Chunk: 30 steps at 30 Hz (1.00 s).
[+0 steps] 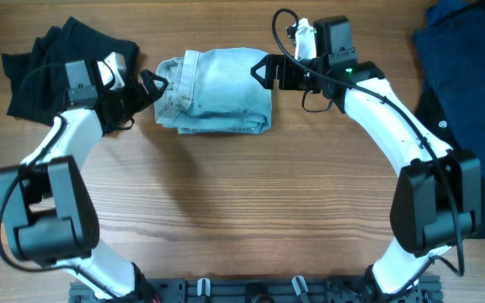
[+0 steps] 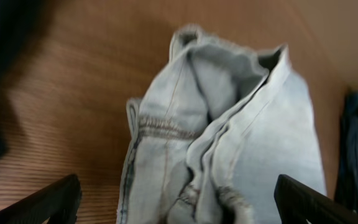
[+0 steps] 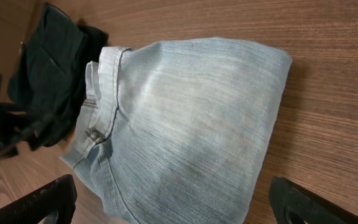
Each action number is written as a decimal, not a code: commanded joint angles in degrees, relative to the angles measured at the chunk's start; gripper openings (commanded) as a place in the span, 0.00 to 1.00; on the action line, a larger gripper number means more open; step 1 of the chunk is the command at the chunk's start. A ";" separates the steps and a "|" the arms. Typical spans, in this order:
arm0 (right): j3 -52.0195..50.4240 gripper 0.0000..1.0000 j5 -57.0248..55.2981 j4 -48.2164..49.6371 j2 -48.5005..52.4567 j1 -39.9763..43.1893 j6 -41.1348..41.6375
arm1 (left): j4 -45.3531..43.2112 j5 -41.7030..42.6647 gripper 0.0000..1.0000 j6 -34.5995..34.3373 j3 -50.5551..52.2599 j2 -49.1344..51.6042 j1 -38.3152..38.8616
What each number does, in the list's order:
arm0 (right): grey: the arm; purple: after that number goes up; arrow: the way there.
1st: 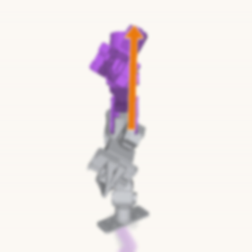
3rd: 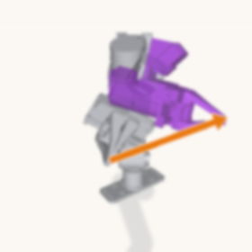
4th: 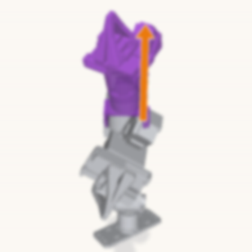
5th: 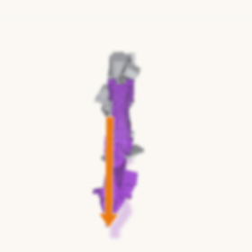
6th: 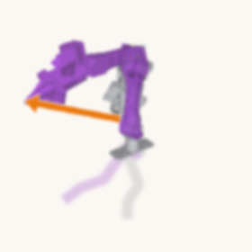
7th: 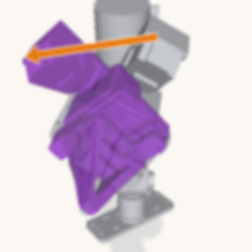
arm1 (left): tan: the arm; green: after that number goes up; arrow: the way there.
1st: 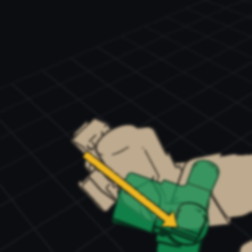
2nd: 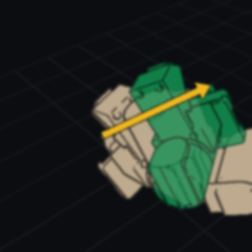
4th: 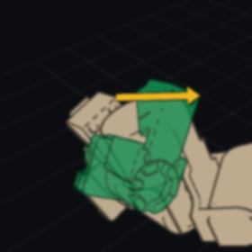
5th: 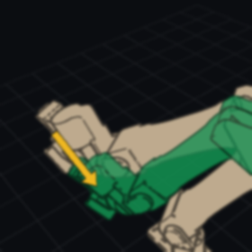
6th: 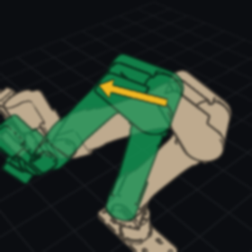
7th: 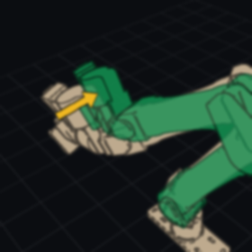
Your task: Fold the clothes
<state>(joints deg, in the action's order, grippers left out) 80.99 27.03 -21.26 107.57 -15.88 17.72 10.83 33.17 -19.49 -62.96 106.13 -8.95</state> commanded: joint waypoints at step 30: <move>0.00 1.00 2.69 -2.38 -0.92 0.48 -1.03 | -7.10 3.34 0.75 3.41 -0.33 15.76 8.94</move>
<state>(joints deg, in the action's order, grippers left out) 80.99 28.51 -23.49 107.57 -15.68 17.72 3.99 38.44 -15.49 -64.88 116.09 -2.70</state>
